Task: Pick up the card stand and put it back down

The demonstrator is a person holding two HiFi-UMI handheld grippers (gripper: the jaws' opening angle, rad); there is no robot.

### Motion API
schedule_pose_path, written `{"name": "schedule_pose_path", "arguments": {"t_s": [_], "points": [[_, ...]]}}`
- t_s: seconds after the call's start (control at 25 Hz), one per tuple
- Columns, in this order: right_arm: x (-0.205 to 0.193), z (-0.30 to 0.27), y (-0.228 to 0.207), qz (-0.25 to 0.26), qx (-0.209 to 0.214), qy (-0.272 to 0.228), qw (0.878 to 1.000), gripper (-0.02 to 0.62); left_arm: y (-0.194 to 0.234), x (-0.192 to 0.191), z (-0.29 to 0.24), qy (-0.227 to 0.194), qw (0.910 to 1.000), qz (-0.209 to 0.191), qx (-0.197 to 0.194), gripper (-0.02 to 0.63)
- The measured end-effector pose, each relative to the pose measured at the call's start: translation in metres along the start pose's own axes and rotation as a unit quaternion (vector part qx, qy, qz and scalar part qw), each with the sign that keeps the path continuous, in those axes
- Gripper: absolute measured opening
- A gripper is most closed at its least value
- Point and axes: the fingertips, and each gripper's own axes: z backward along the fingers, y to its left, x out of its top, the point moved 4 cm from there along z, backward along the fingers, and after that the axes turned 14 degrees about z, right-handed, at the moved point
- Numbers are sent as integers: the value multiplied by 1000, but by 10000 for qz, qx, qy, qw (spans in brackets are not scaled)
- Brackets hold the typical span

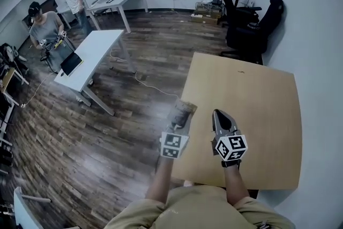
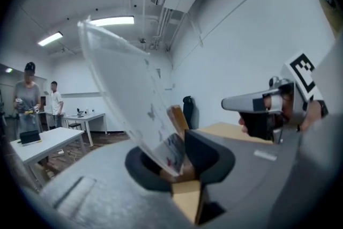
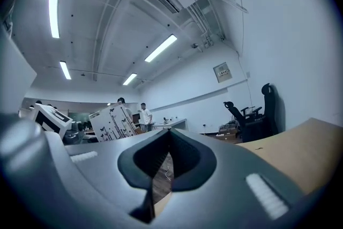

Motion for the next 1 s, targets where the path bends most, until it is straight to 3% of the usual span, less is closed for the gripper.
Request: {"name": "schedule_pose_path", "arguments": {"t_s": [0.32,0.52,1.0], "points": [[21,41,35,61,-56,-138,9999,5,-23,9,60,-238,9995,57,183,75],[22,44,55,13,-30,-160,9999,5,-13,8,82,-269,9991,44,325,74],[26,73,52,89,-141,-98,9998,5,-38,10,84,-307,9993,226,17,72]]}}
